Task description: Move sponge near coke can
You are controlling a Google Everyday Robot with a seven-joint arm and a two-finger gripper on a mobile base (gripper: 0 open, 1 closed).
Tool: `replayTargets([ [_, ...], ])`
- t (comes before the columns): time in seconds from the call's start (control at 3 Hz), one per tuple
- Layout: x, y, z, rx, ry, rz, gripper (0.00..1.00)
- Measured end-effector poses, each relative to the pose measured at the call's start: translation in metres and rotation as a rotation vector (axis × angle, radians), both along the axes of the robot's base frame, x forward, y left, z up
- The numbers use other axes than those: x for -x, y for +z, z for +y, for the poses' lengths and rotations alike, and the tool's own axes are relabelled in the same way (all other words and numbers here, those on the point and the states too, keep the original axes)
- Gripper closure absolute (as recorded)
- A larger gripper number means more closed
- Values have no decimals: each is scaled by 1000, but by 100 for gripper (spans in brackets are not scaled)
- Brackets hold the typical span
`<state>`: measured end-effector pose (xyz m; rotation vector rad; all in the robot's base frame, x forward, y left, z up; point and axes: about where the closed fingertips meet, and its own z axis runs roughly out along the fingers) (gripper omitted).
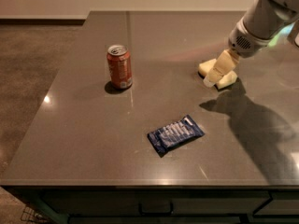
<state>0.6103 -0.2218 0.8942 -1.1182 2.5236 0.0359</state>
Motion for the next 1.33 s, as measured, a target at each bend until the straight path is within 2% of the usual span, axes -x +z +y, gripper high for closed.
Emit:
replayTargets([
  [0.33,-23,-18,3,-40,-51,19,0],
  [1.0,-43,-42,8,-49,-83,33,0],
  [1.33,-46,-47,4,-46,-82,45,17],
])
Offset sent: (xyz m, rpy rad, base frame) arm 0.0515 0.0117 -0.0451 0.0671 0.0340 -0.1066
